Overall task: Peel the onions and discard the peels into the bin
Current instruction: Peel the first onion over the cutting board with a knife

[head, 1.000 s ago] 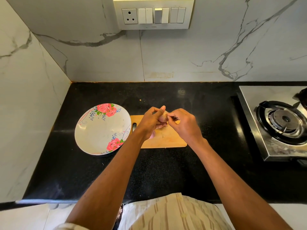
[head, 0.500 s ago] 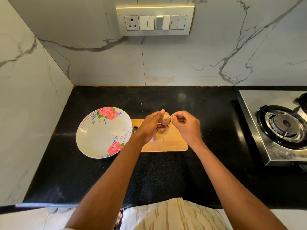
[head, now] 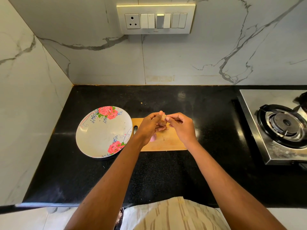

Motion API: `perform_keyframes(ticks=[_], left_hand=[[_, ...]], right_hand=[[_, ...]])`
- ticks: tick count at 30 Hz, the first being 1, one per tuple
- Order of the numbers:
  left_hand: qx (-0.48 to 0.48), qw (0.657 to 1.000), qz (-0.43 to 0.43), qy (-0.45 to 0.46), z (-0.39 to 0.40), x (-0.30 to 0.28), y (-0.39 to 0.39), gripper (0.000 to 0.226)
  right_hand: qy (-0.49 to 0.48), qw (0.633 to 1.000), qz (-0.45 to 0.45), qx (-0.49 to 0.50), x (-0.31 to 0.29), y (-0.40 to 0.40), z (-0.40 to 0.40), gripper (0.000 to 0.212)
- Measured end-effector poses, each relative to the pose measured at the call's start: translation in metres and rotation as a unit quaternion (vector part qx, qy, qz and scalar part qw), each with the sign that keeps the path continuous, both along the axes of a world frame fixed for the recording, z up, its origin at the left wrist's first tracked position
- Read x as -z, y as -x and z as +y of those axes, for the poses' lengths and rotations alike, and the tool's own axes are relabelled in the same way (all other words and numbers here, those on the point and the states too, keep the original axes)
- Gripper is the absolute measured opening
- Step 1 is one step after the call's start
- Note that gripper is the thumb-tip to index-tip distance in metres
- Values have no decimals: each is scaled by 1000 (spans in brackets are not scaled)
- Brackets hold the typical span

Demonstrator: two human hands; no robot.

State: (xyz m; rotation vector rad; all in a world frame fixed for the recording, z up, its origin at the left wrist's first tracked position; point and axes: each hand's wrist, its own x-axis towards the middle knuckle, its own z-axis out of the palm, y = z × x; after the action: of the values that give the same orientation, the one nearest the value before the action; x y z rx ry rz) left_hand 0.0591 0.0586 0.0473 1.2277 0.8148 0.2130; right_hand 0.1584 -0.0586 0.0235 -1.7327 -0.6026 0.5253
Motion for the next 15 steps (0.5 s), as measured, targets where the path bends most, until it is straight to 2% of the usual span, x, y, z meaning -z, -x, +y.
perform_keyframes(ticks=[5,10,15], left_hand=[[6,1000,1,-15,-5,3,0,25],[9,1000,-17,15,-4,4,4,22],[-4,1000,-11,3,-2,6,7,29]], right_hand=[[55,995,-81,10,6,-2,4,6],[78,994,-35,67,14,-9,2,3],[180,983,-43,3,34,-13,-7,8]])
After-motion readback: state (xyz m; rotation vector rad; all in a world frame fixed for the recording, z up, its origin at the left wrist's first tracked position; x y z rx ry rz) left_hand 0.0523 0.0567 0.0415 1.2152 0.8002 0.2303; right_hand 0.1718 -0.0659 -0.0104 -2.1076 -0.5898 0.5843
